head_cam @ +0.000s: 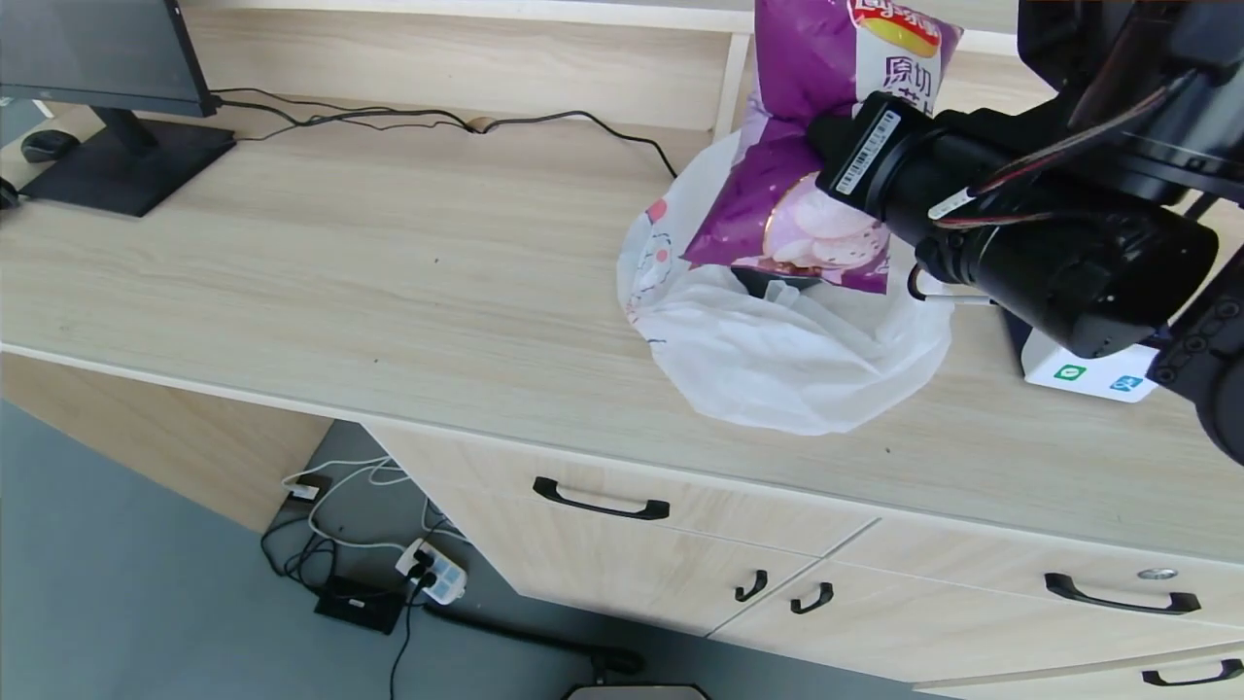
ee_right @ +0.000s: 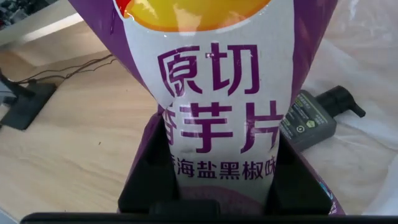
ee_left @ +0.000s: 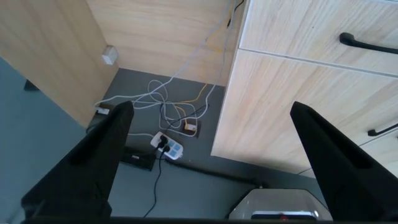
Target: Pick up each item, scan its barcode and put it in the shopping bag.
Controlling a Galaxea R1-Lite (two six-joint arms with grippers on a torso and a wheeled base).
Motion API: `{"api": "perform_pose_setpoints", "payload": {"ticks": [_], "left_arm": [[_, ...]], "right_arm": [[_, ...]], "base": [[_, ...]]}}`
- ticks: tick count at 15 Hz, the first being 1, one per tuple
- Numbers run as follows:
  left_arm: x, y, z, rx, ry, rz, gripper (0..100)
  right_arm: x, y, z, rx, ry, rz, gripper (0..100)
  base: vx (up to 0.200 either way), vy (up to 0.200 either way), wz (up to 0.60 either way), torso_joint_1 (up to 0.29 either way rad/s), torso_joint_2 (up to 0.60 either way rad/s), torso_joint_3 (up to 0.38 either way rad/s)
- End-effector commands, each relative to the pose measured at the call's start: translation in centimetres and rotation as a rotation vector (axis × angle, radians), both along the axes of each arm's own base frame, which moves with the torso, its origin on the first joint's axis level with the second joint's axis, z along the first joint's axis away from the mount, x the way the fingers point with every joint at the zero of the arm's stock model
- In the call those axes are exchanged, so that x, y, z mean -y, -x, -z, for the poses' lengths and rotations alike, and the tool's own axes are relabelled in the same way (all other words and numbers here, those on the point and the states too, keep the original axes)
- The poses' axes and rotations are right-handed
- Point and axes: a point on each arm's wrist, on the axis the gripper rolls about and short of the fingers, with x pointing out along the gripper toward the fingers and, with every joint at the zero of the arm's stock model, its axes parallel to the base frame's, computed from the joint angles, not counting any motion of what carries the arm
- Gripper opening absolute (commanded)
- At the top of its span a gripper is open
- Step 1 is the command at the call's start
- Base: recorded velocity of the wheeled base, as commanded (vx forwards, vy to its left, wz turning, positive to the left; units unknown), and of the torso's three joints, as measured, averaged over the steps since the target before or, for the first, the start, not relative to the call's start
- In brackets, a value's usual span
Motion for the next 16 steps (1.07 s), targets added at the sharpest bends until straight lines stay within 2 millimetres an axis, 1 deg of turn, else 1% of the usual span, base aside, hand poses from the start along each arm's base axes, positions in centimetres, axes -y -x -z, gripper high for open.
{"api": "perform_pose_setpoints", "payload": {"ticks": [1, 6, 8, 10, 13, 16], "left_arm": [[0.0, 0.0, 0.0, -0.001, 0.000, 0.000, 100], [0.0, 0.0, 0.0, 0.001, 0.001, 0.000, 100], [0.0, 0.0, 0.0, 0.002, 0.001, 0.000, 100], [0.0, 0.0, 0.0, 0.001, 0.003, -0.002, 100], [0.0, 0.0, 0.0, 0.001, 0.006, 0.000, 100], [0.0, 0.0, 0.0, -0.002, 0.006, 0.000, 100]], "right_arm": [[-0.3, -2.4, 0.5, -0.012, -0.013, 0.051, 0], [-0.1, -3.8, 1.6, -0.059, -0.088, 0.076, 0], [0.1, -4.4, 1.8, -0.065, -0.108, 0.116, 0], [0.7, -5.2, 2.2, -0.074, -0.113, 0.145, 0], [0.6, -5.7, 2.8, -0.086, -0.107, 0.169, 0], [0.4, -5.7, 3.2, -0.097, -0.102, 0.168, 0]], "base": [[0.000, 0.000, 0.00, 0.000, 0.00, 0.000], [0.000, 0.000, 0.00, 0.000, 0.00, 0.000], [0.000, 0.000, 0.00, 0.000, 0.00, 0.000], [0.000, 0.000, 0.00, 0.000, 0.00, 0.000], [0.000, 0.000, 0.00, 0.000, 0.00, 0.000], [0.000, 0.000, 0.00, 0.000, 0.00, 0.000]]}}
